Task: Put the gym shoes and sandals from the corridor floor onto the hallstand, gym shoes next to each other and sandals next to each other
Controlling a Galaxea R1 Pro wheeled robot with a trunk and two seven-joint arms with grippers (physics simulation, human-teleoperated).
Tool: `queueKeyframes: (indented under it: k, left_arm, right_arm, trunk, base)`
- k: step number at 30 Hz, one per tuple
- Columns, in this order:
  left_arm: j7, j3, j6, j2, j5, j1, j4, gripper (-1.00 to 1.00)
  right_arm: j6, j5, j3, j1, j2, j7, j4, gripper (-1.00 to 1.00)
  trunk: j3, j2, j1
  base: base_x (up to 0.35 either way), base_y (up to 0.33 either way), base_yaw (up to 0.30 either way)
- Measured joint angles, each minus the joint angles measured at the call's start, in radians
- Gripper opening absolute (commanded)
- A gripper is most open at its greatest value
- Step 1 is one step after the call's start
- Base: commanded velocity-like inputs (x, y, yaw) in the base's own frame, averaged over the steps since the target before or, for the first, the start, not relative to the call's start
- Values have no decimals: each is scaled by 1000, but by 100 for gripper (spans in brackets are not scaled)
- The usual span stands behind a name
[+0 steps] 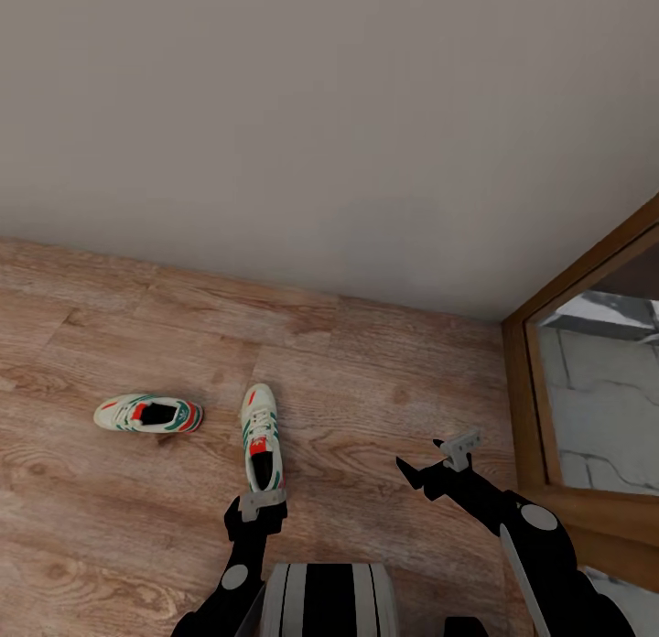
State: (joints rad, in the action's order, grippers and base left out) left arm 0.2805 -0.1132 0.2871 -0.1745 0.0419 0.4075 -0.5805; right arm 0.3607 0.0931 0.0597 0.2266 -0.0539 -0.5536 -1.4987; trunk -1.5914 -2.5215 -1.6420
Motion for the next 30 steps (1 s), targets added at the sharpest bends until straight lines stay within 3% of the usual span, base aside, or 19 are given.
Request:
queueKeyframes:
  k: [30]
  left_arm:
    - [1,0,-1,0,0,0,4,100]
  right_arm:
    - [0,0,0,0,0,0,0,100]
  trunk:
    - [0,0,0]
  base:
    - [38,0,0]
